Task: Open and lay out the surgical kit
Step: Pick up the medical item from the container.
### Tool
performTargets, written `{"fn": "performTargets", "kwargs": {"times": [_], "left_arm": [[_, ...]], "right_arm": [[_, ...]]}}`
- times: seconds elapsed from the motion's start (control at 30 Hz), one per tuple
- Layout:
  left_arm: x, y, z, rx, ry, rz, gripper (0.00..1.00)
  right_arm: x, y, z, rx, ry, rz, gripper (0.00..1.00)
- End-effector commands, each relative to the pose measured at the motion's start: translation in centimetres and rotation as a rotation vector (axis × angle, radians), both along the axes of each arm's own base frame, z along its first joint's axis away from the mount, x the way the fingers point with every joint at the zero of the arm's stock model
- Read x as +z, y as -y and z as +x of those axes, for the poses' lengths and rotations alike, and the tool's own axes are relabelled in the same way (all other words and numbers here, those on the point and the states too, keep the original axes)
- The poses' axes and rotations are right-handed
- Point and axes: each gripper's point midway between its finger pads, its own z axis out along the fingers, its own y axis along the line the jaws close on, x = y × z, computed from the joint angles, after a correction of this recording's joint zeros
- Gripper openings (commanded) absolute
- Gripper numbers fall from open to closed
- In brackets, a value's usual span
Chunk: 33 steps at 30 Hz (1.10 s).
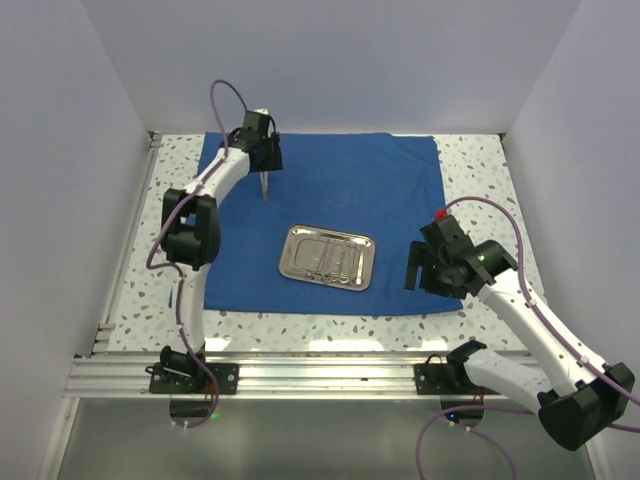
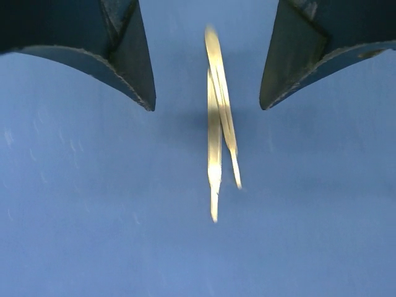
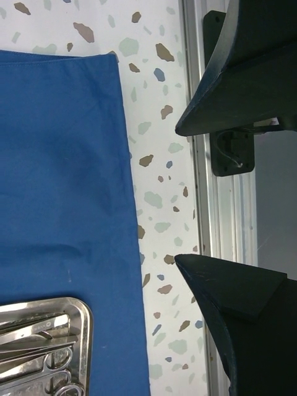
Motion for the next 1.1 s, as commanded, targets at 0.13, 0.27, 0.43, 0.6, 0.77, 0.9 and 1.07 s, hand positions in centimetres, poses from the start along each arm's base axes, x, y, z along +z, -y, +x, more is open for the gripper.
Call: {"fn": "performTargets", "kwargs": {"times": [0.13, 0.27, 0.43, 0.6, 0.77, 0.9, 1.07], "left_arm": [[6.0, 10.3, -12.5, -0.218, 0.035, -0.012, 0.68], [3.4, 12.8, -17.5, -0.259, -0.039, -0.05, 0.62], [0.8, 13.9, -19.5, -0.286, -0.104, -0.064, 0.57], [-0.6, 15.6, -19.5, -0.325, -0.145, -0.023, 0.55], [-1.7, 16.5, -19.4, -0.331, -0.158, -0.017, 0.53], [-2.6, 17.0, -19.6, -0.332, -0.177, -0.003, 0.51], [-4.0, 16.4, -20.2, -0.31, -0.211, 0.026, 0.46]], "right_arm": [[0.9, -1.1, 0.4, 0.057, 0.044, 0.06, 0.8], [2.0, -0.7, -1.0, 0.087, 0.046, 0.07, 0.8], [2.5, -1.1, -3.5, 0.096, 0.023, 0.152, 0.8], [2.0, -0.1, -5.1, 0.096, 0.06, 0.168, 0.8], [2.0, 0.4, -5.4, 0.097, 0.061, 0.146, 0.8], [2.3, 1.1, -5.2, 0.068, 0.097, 0.128, 0.81], [3.0, 1.8, -5.2, 0.051, 0.127, 0.107, 0.82]]}}
